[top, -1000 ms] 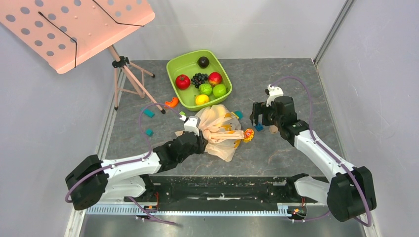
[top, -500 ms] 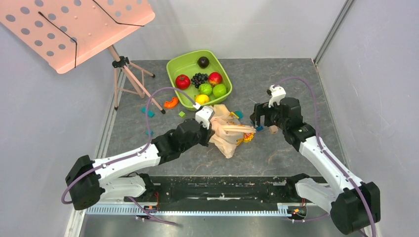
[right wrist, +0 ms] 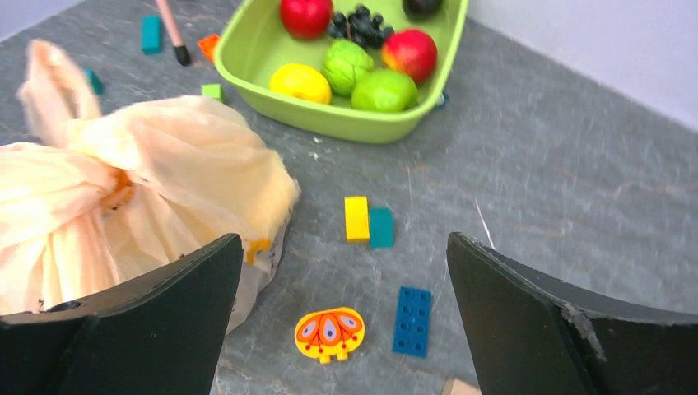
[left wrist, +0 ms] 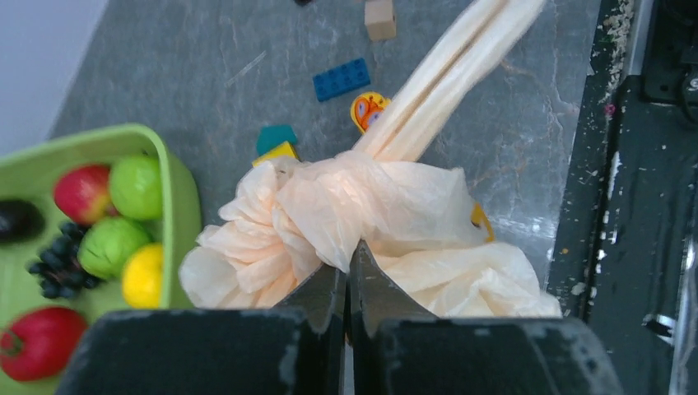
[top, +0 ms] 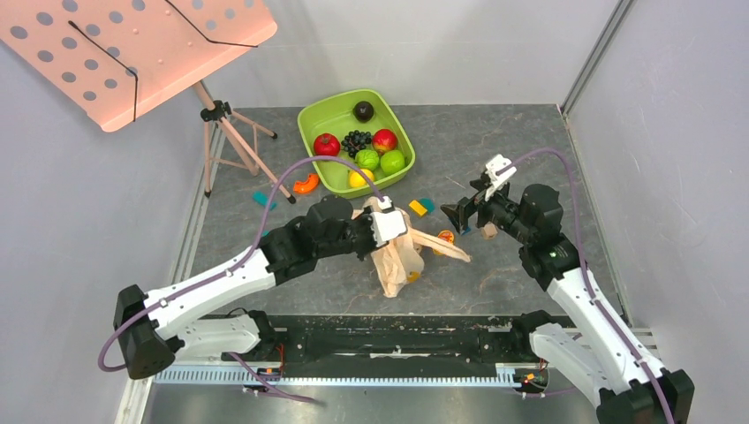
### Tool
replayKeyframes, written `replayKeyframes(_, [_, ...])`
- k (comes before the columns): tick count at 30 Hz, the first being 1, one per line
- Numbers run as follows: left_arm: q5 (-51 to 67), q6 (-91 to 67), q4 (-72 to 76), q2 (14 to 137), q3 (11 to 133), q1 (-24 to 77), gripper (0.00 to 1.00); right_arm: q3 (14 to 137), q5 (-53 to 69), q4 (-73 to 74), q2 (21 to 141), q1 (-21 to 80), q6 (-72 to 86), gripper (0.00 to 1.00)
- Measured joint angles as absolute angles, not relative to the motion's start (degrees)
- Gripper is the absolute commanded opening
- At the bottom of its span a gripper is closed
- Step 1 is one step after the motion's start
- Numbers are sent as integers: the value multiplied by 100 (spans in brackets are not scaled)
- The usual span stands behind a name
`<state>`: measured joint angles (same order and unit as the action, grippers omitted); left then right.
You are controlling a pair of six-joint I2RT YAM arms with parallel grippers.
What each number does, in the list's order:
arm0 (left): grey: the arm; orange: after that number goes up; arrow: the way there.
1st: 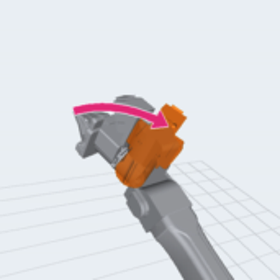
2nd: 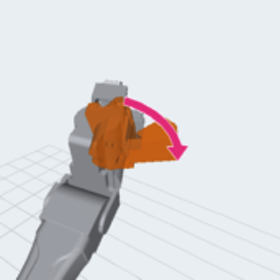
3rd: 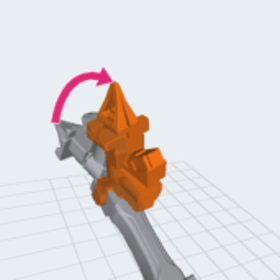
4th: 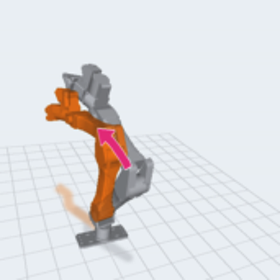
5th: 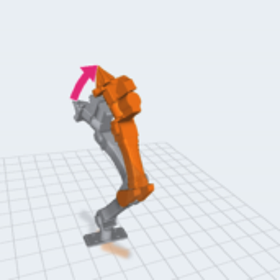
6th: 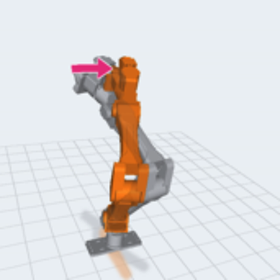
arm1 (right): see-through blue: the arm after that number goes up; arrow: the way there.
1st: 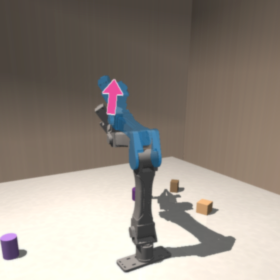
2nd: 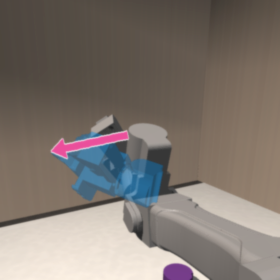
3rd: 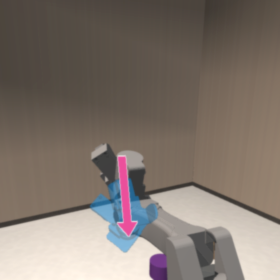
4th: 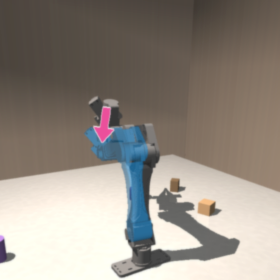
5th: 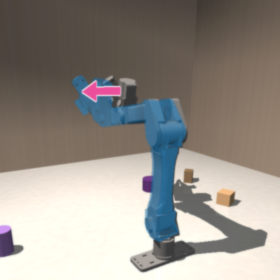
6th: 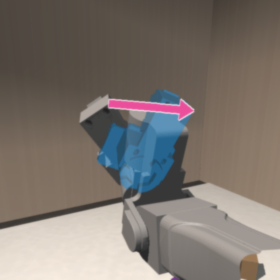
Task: Take the fake fruits out of the plastic bag
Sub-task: Adjust the plastic bag at the center of the board.
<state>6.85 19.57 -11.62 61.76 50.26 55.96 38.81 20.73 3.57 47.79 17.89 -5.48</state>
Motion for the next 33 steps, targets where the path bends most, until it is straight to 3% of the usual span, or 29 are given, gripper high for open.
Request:
replayKeyframes(13, [2482, 4219, -3452, 7754, 7607, 5594, 2, 3542, 2189, -23, 4040, 1789, -1181, 98])
replayKeyframes(20, [2126, 4567, -3970, 7631, 6914, 5387, 2, 3483, 2458, -56, 3911, 1789, -1361, 96])
replayKeyframes(33, [1500, 4696, -4145, 7526, 6147, 5124, 2, 2823, 5151, -110, 4565, 1970, -1933, 93])
